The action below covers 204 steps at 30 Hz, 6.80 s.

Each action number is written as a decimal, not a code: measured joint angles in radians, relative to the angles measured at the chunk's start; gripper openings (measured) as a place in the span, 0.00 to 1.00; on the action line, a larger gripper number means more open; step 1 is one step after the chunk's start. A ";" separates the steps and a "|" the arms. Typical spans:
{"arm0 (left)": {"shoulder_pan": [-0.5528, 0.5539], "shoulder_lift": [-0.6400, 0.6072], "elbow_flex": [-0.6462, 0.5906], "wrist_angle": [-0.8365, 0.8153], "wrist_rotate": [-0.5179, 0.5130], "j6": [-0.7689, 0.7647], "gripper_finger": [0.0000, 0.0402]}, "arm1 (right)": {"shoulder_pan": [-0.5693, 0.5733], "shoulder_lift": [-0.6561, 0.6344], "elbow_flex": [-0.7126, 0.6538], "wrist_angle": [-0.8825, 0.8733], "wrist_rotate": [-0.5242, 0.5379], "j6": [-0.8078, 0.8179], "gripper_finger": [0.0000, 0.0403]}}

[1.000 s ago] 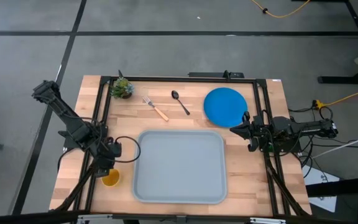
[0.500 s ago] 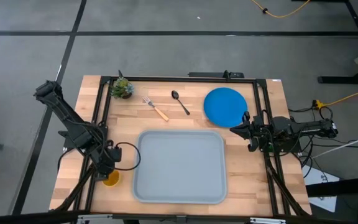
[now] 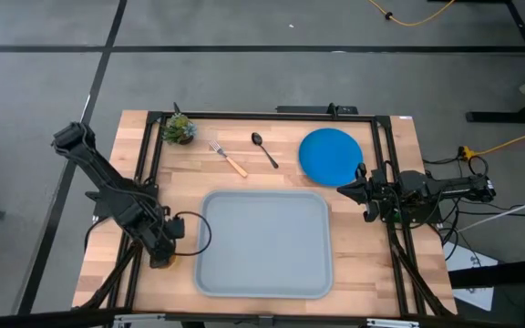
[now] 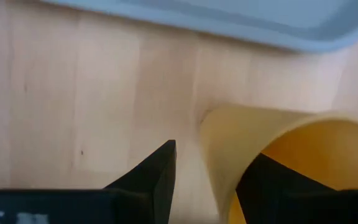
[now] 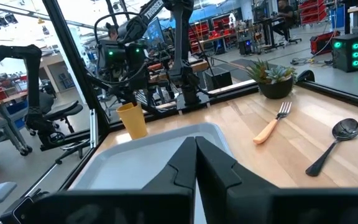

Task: Pick and place plate/cup/fork/spoon on tray
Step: Put the yellow cup on the top left of the gray tray, then put the blue plate on the gray tray to the bottom right of the yellow cup

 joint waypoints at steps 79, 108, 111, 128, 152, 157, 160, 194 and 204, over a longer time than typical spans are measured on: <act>0.689 0.368 0.334 -0.035 -0.045 0.443 0.03 | 0.000 0.000 0.000 0.000 0.000 -0.019 0.03; 0.687 0.368 0.335 -0.032 -0.045 0.443 0.09 | 0.000 0.000 0.000 0.000 -0.002 -0.022 0.03; 0.687 0.368 0.335 -0.032 -0.045 0.444 0.08 | 0.000 0.000 0.000 0.000 -0.002 -0.022 0.03; 0.686 0.368 0.335 -0.034 -0.061 0.443 0.28 | 0.000 0.000 0.000 0.000 -0.002 -0.020 0.03; 0.690 0.364 0.412 -0.101 -0.036 0.391 0.36 | 0.000 0.000 0.000 0.000 -0.002 -0.021 0.03; 0.689 0.345 0.434 -0.132 -0.037 0.391 0.36 | 0.000 0.000 0.000 0.000 -0.002 -0.021 0.03; 0.689 0.334 0.497 -0.197 -0.060 0.405 0.36 | 0.000 0.000 0.000 0.000 -0.002 -0.022 0.03; 0.727 -0.743 -0.325 0.456 -0.135 0.757 0.36 | 0.000 0.012 0.000 0.521 0.212 -0.332 0.03; 0.760 -0.966 -0.434 0.513 -0.135 0.829 0.36 | -0.056 0.155 0.064 0.560 0.327 -0.388 0.03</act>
